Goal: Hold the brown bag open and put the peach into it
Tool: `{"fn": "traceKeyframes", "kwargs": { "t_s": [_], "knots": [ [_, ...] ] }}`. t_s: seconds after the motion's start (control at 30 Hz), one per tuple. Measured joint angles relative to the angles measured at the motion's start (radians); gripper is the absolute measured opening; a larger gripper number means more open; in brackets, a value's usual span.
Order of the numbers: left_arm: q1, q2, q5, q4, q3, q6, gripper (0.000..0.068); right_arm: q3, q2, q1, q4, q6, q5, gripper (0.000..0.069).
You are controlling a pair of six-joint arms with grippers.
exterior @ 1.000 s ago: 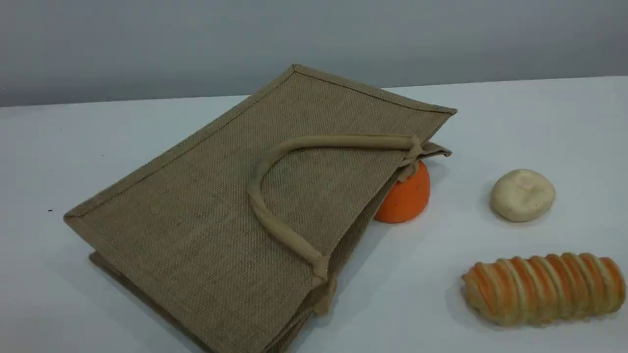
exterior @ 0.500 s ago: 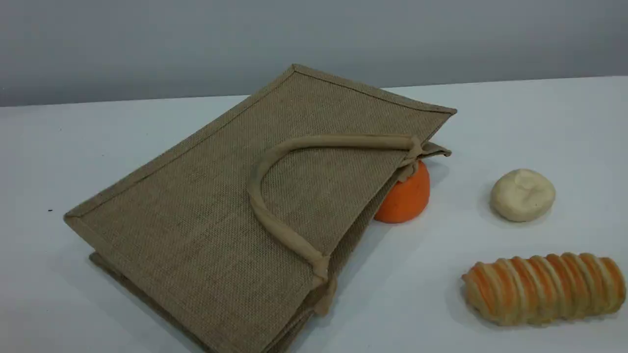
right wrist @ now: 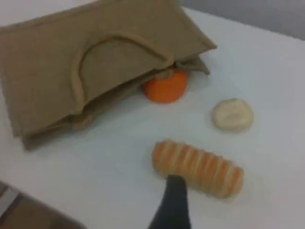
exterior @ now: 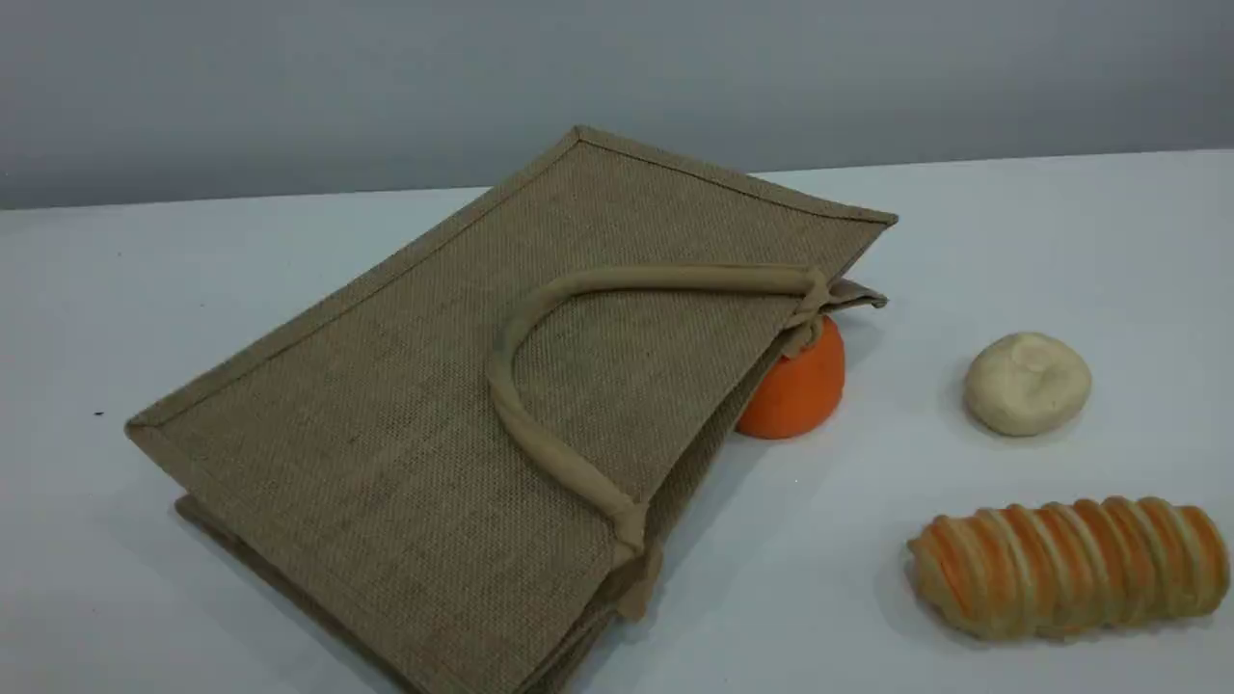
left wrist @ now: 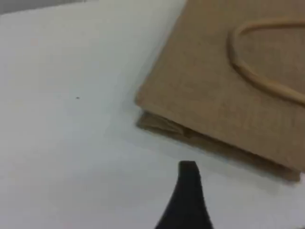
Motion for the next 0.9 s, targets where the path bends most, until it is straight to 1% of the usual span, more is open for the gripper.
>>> {"fn": "traceKeyframes", "kwargs": {
  "t_s": [0.07,0.17,0.23,0.27,0.33,0.47,0.63,0.9],
  "knots": [
    [0.045,-0.009,0.0,-0.001,0.0,0.0,0.0534,0.0,-0.019,-0.034,0.0,0.0,0.001,0.0566],
    [0.133,-0.027,0.001,-0.002,0.0,0.0,0.0534,0.0,-0.032,-0.104,0.0,0.0,0.001,0.0566],
    [0.177,-0.028,0.0,-0.002,0.0,0.0,0.0534,0.0,-0.038,-0.15,0.0,0.0,0.001,0.0566],
    [0.194,-0.028,0.0,-0.002,0.0,0.0,0.0534,0.0,-0.038,-0.166,0.0,0.0,0.0,0.0566],
    [0.211,-0.028,0.0,-0.002,0.0,0.0,0.0534,0.0,-0.038,-0.188,0.0,0.0,0.0,0.0566],
    [0.208,-0.027,0.0,-0.002,0.0,0.0,0.0534,0.0,-0.037,-0.196,0.001,0.0,0.0,0.0566],
    [0.163,-0.027,0.0,-0.002,0.0,-0.001,0.0534,0.0,-0.037,-0.205,0.001,0.0,0.0,0.0566],
    [0.161,-0.027,0.0,-0.003,0.0,-0.001,0.0534,0.0,-0.037,-0.205,0.001,0.0,0.0,0.0566]
  ]
}}
